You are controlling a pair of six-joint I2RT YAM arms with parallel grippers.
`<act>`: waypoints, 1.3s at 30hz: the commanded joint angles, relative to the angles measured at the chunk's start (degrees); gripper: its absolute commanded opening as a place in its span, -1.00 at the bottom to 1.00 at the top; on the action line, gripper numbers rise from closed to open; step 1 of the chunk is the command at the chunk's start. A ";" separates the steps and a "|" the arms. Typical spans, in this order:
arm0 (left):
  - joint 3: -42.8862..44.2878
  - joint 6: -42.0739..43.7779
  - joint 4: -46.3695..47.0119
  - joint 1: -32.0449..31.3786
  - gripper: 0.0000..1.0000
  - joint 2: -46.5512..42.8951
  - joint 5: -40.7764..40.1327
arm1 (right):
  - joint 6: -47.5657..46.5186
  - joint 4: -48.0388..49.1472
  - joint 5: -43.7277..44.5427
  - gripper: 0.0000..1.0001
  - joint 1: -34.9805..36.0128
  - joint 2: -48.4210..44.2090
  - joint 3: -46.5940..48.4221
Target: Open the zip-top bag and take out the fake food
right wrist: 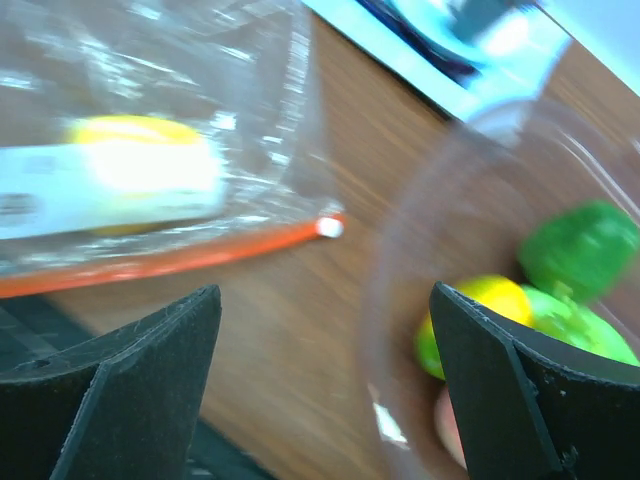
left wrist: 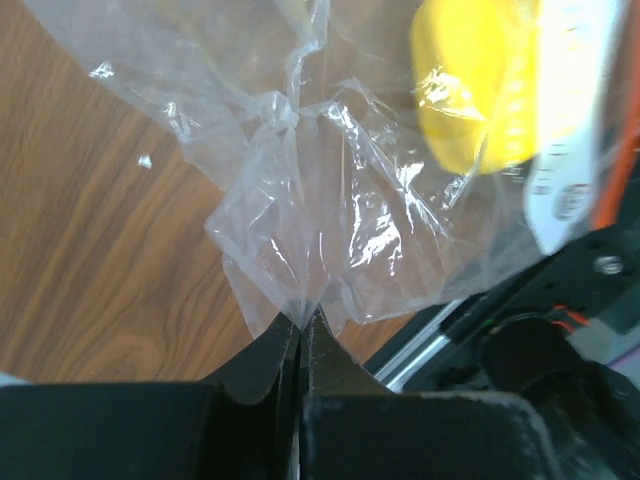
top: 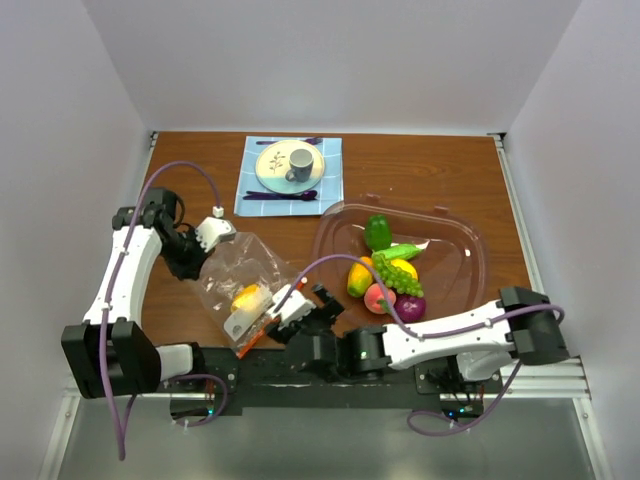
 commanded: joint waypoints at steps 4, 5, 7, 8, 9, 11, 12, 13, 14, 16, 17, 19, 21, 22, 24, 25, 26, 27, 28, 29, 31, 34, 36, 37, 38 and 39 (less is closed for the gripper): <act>-11.58 -4.95 17.67 -0.18 -0.32 2.14 -14.73 | -1.06 12.05 -7.81 0.81 1.97 8.39 1.19; -13.68 -5.47 20.65 -0.18 -0.11 2.59 -15.52 | -1.06 13.20 -8.60 0.82 1.88 9.10 0.92; -15.36 -5.92 23.39 -0.09 0.37 3.03 -17.37 | -1.32 16.10 -10.10 0.82 1.71 11.90 0.48; -16.50 -6.27 25.66 -0.18 0.56 3.03 -17.98 | -1.41 16.81 -10.63 0.82 1.19 12.96 0.57; -16.77 -6.44 26.47 -0.18 0.72 3.03 -18.77 | -1.32 17.34 -10.98 0.82 0.92 13.84 0.57; -16.25 -6.53 26.48 -0.18 1.00 2.77 -19.31 | -1.15 18.49 -11.08 0.79 0.04 15.95 0.75; -15.81 -6.36 26.13 -0.01 1.00 2.50 -19.57 | -0.62 18.75 -10.81 0.77 -0.22 16.22 0.75; -15.20 -6.01 25.60 0.43 1.00 1.37 -19.57 | -0.45 19.45 -10.98 0.75 -0.49 16.31 0.31; -13.54 -4.70 23.94 0.70 1.00 0.49 -19.57 | -0.18 19.72 -10.99 0.75 -1.01 16.31 -0.04; -11.16 -3.46 22.00 1.75 1.00 -1.96 -19.49 | 0.43 20.33 -11.16 0.71 -1.28 15.96 -1.01; -8.28 -2.15 19.82 2.02 1.00 -2.68 -19.48 | 0.78 20.42 -10.99 0.68 -1.54 15.88 -1.36; -4.84 -1.35 17.09 2.72 1.00 -4.17 -18.96 | 1.58 20.51 -11.16 0.65 -1.72 15.44 -2.24; 0.43 -0.21 11.90 2.72 1.00 -4.96 -15.90 | 2.19 20.86 -11.51 0.65 -1.81 15.61 -2.68; 2.19 0.14 10.49 2.63 1.00 -5.32 -14.49 | 2.45 20.95 -11.60 0.64 -1.98 15.79 -2.77; 7.73 -0.12 4.44 2.55 1.00 -4.80 -6.53 | 2.80 21.30 -12.12 0.63 -2.33 16.49 -2.86; 9.31 -0.38 2.15 1.94 0.99 -3.66 -3.78 | 2.98 21.65 -12.39 0.63 -2.42 17.27 -2.77; 11.59 -1.25 -1.26 1.41 1.00 -3.04 -1.66 | 3.07 21.91 -12.57 0.62 -2.60 17.54 -2.77; 12.14 -1.96 -2.17 0.71 1.00 -2.43 1.58 | 3.33 22.18 -13.09 0.61 -2.69 17.98 -2.68; 12.14 -2.57 -2.61 -0.61 1.00 -1.81 3.00 | 3.42 22.62 -13.36 0.61 -2.77 18.77 -2.51; 10.49 -3.71 -1.92 -1.14 0.99 -1.72 4.06 | 3.34 22.71 -13.62 0.61 -2.95 19.21 -2.33; 7.59 -5.73 0.36 -4.03 1.00 -1.72 4.60 | 3.34 23.32 -14.06 0.61 -3.13 19.91 -1.89; 0.91 -8.90 5.55 -7.10 0.99 -1.02 2.93 | 3.07 23.85 -15.03 0.61 -3.92 21.32 -1.10; -2.70 -9.87 8.19 -7.56 1.00 -0.23 2.23 | 3.16 23.76 -15.29 0.60 -4.44 22.38 -0.66; -3.49 -10.05 8.98 -7.74 1.00 0.65 1.96 | 3.07 23.85 -15.38 0.60 -4.53 22.47 -0.49; -4.81 -10.57 10.55 -7.74 1.00 1.09 1.70 | 3.07 23.85 -15.64 0.60 -4.79 22.55 -0.40; -5.43 -10.75 11.44 -7.83 0.99 1.44 1.18 | 3.16 23.85 -15.64 0.60 -4.88 22.64 -0.31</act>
